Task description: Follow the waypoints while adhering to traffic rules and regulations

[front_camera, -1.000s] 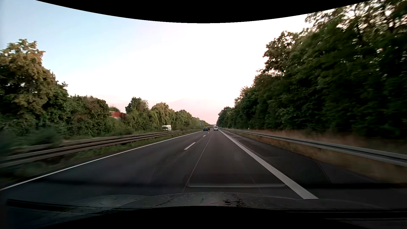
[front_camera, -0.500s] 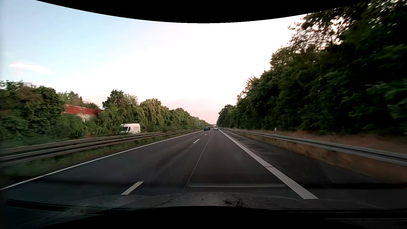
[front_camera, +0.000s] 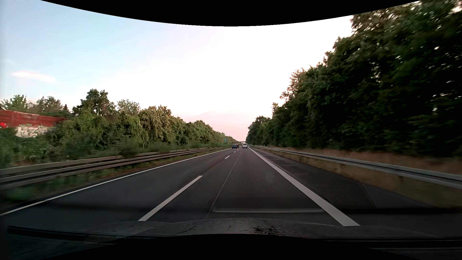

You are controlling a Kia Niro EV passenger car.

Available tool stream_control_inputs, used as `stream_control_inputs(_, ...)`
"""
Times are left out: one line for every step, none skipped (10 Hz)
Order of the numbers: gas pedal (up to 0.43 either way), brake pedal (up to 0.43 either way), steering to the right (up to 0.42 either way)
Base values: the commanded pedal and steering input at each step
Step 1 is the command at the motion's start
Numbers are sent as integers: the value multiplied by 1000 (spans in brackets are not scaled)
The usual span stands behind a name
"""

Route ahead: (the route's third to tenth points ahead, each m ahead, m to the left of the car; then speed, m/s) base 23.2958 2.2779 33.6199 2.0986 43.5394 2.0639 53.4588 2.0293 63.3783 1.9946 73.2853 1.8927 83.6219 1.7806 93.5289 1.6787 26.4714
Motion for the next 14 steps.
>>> stream_control_inputs(177,0,-4)
stream_control_inputs(177,0,-4)
stream_control_inputs(177,0,-4)
stream_control_inputs(177,0,-4)
stream_control_inputs(177,0,-4)
stream_control_inputs(177,0,-4)
stream_control_inputs(169,0,-4)
stream_control_inputs(169,0,-4)
stream_control_inputs(169,0,-4)
stream_control_inputs(169,0,-4)
stream_control_inputs(177,0,-4)
stream_control_inputs(189,0,-4)
stream_control_inputs(197,0,-4)
stream_control_inputs(209,0,-4)
